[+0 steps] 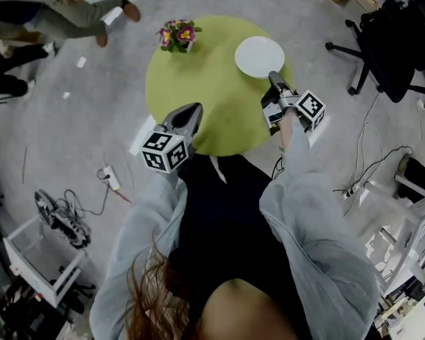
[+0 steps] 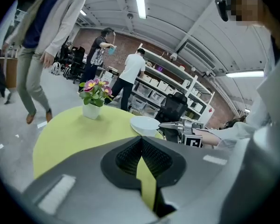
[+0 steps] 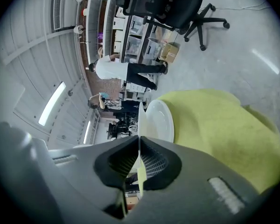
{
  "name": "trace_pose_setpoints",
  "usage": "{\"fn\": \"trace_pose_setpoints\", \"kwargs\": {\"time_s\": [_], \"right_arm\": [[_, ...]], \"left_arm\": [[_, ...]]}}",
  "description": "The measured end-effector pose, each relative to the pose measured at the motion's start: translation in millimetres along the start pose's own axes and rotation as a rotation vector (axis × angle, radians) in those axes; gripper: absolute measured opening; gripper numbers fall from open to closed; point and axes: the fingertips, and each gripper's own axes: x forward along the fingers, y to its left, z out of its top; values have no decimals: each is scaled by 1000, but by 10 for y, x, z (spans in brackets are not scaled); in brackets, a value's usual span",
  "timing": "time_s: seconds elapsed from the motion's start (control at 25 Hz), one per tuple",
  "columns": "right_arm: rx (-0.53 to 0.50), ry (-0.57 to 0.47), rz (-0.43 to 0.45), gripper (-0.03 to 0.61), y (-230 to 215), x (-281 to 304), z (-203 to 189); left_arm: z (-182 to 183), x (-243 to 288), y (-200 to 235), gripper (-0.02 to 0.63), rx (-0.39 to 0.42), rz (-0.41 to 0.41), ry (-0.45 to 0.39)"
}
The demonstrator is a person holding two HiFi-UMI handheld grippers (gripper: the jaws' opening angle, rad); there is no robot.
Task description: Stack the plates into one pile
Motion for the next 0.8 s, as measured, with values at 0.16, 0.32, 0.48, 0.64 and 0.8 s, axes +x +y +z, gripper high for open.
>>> {"fn": "trace_pose_setpoints", "kwargs": {"time_s": [0.16, 0.32, 0.48, 0.64, 0.8], "right_arm": [[6, -23, -41, 17, -105, -17, 71], [22, -53, -111, 17, -257, -34, 122], [50, -35, -118, 146, -285, -7, 70], [80, -41, -141, 203, -256, 53, 123], [103, -26, -192, 284, -210, 119, 155]], "left_arm": [[-23, -3, 33, 12, -5, 6, 10], [-46, -15, 66, 12, -10, 10, 17], [-106, -51, 82, 12, -16, 12, 20], [-94, -34, 86, 12, -25, 13, 14], [-79, -61, 86, 12, -29, 17, 8]]}}
